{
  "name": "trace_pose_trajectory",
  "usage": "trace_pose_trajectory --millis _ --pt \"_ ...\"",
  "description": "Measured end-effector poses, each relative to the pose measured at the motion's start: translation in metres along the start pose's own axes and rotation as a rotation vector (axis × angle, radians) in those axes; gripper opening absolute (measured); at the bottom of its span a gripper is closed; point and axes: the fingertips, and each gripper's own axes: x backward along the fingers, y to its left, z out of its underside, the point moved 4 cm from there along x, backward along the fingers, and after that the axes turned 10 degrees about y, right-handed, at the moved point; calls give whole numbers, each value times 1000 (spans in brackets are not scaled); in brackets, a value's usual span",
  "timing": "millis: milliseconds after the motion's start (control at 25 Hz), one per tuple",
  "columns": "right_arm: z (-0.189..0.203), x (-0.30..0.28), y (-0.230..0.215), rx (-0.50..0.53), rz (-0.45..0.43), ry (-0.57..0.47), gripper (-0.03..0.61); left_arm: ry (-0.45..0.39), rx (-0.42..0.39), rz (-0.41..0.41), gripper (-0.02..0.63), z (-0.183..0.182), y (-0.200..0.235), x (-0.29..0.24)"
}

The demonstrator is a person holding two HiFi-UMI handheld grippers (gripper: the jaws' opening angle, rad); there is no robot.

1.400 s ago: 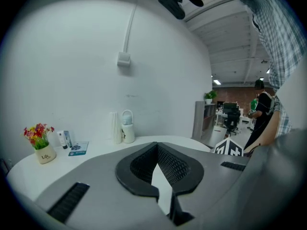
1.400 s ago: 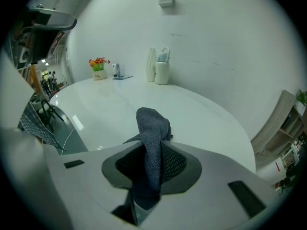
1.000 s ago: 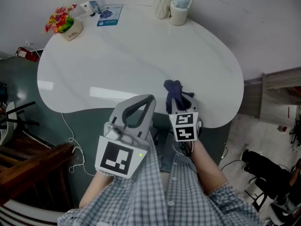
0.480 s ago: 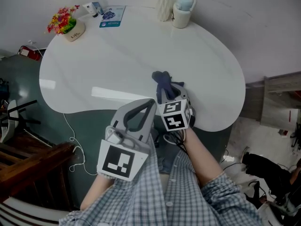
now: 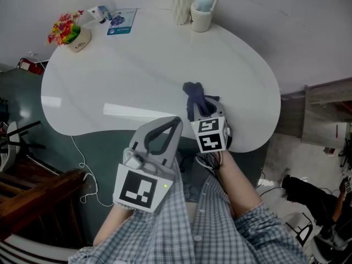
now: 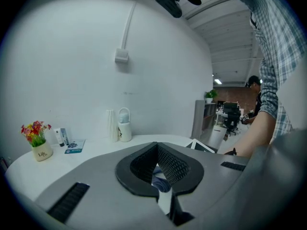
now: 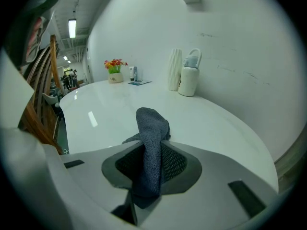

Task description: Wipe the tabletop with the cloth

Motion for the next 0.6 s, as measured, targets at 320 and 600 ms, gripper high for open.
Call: trace_pose_trajectory --millis 320,600 --pt "30 16 -53 -66 54 36 83 -15 -7 22 5 -14 -13 -18" --pt "60 32 -110 -94 101 64 83 -17 2 27 5 -23 -22 -37"
